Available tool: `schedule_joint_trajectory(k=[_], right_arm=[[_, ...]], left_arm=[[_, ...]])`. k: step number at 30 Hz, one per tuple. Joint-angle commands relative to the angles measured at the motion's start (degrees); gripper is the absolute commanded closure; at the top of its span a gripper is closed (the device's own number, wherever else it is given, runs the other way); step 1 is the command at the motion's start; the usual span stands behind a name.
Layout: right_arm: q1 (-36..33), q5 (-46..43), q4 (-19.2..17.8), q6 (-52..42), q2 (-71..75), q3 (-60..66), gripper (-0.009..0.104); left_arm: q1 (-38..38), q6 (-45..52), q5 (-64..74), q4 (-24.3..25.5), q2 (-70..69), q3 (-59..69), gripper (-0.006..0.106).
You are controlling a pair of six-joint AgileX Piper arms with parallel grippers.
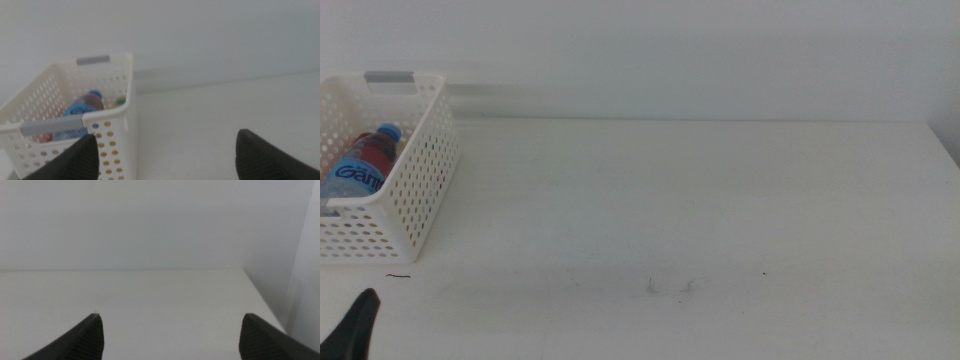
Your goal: Use arms to grab the bottles and put them into the dustbin to the left of the table.
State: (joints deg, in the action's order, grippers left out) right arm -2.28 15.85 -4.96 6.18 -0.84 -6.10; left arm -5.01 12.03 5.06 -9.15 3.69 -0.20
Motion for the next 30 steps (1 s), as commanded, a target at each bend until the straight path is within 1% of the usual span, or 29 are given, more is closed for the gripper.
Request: schedule_joint_trajectory(k=[1, 5, 9, 20, 24, 30], right_arm=[[0.53, -1.12, -0.55, -0.18, 0.84, 2.18, 0.004], [0.53, -1.56, -0.28, -0.18, 0.84, 4.61, 0.004], [0.53, -5.63, -0.51, -0.18, 0.84, 6.10, 0.004], [0.53, -5.34, -0.97, -0.18, 0.84, 6.10, 0.004], [0.53, -5.34, -0.97, -0.18, 0.84, 6.10, 0.004], [0.53, -5.34, -0.97, -0.18, 0.84, 6.10, 0.004]], left_arm=[[-0.15, -0.08, 0.42, 0.07, -2.41, 0.20, 0.007], [-0.15, -0.08, 0.79, 0.07, -3.69, 0.20, 0.007], [-0.15, -0.08, -0.80, 0.07, -3.69, 0.20, 0.007], [-0.15, 0.06, -0.92, 0.33, -3.69, 0.20, 0.007], [3.01, -0.07, -1.01, 0.33, -3.69, 0.20, 0.007], [3.25, -0.07, -1.01, 0.33, -3.69, 0.20, 0.007]])
